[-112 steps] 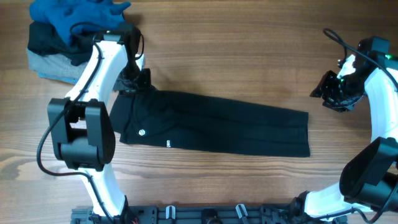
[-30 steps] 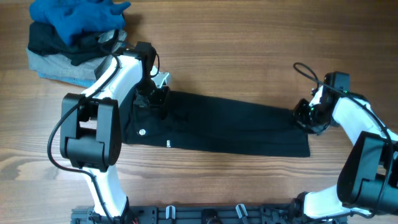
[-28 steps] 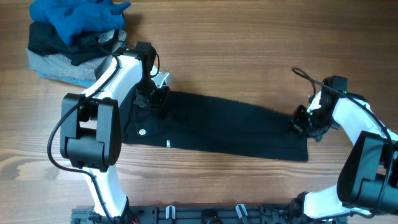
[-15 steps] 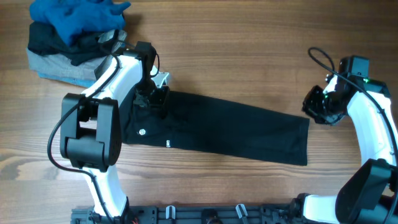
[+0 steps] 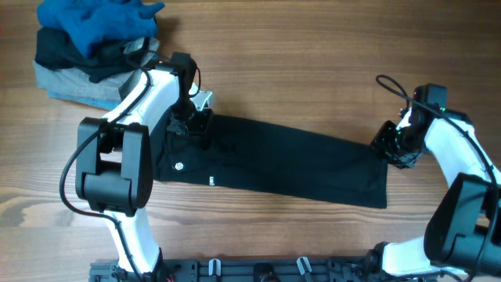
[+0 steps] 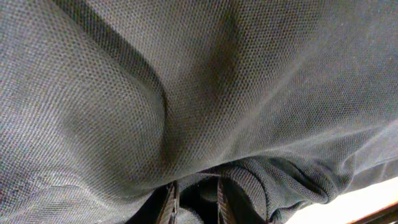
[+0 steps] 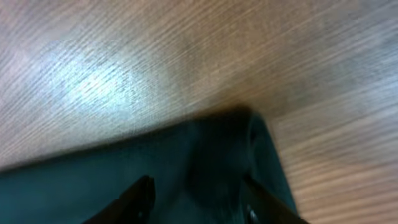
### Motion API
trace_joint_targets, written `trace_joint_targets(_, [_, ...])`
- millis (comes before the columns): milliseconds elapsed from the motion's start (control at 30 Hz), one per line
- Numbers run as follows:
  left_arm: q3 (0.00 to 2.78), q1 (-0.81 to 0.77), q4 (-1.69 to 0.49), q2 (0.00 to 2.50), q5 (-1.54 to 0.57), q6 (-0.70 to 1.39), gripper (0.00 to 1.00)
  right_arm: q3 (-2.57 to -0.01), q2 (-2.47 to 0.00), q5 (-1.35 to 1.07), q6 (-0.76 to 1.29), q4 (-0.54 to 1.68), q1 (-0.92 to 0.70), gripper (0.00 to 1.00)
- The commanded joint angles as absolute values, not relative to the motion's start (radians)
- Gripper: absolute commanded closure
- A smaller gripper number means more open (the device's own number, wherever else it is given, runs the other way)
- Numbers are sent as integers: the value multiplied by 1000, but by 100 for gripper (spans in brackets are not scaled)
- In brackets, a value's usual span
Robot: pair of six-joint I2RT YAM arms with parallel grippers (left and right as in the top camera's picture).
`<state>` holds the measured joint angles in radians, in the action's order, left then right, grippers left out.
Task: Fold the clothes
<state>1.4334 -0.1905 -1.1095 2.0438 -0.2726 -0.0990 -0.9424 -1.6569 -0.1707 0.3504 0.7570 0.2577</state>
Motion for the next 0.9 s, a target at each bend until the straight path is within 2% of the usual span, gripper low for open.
trace_joint_targets(0, [1445,-191,-1110,2013,-260,-96,78,-883,-1684,-157,329,685,255,56])
trace_joint_targets(67, [1445,-191,-1110,2013,-260,-96,78,-877,-1708,-156,330,661,255,66])
trace_joint_targets(100, [1445,-191,-1110,2013,-260,-96,78,-877,-1725,-156,355,618,255,81])
trace_joint_targets(133, [1445,-191,-1110,2013,-260,-96,78,-877,-1731,-156,381,574,255,86])
trace_joint_targets(167, [1445,-191,-1110,2013,-260,-96,78,-877,-1731,-155,395,534,255,85])
trace_joint_targets(200, [1445,-191,-1105,2013,-260,-96,73,-880,-1731,-154,392,506,255,81])
trace_joint_targets(233, [1445,-191,-1097,2013,-260,-96,69,-886,-1731,-149,392,495,255,70])
trace_joint_targets(267, [1447,-191,-1090,2013,-260,-96,62,-903,-1729,-149,382,495,257,51])
trace_joint_targets(300, [1449,-191,-1088,2013,-260,-96,61,-925,-1721,-156,363,530,257,44])
trace_joint_targets(367, [1470,-191,-1089,2012,-260,-97,60,-954,-1691,-157,361,627,259,36])
trace_joint_targets(467, [1518,-191,-1109,1991,-260,-97,63,-973,-1635,-155,336,786,269,32])
trace_joint_targets(533, [1540,-191,-1113,1970,-263,-97,87,-973,-1619,-156,337,842,277,34])
trace_joint_targets(567, [1540,-191,-1101,1963,-280,-97,95,-973,-1620,-155,333,857,281,42])
trace_joint_targets(600, [1539,-191,-1090,1963,-303,-97,96,-968,-1623,-156,329,856,282,53])
trace_joint_targets(633, [1539,-192,-1071,1966,-333,-97,96,-960,-1627,-160,337,852,282,58])
trace_joint_targets(667, [1539,-194,-1047,1966,-356,-97,88,-951,-1629,-165,338,846,282,59])
trace_joint_targets(700, [1539,-196,-1017,1966,-370,-97,74,-940,-1631,-179,336,832,282,59])
trace_joint_targets(733, [1539,-199,-989,1966,-370,-97,72,-920,-1631,-204,333,805,282,62])
trace_joint_targets(767, [1539,-203,-965,1967,-370,-97,75,-900,-1631,-242,318,770,281,69])
trace_joint_targets(833, [1538,-211,-938,1970,-371,-101,84,-884,-1631,-256,318,737,281,71])
trace_joint_targets(867, [1535,-216,-931,1975,-371,-101,89,-883,-1631,-255,317,736,281,76])
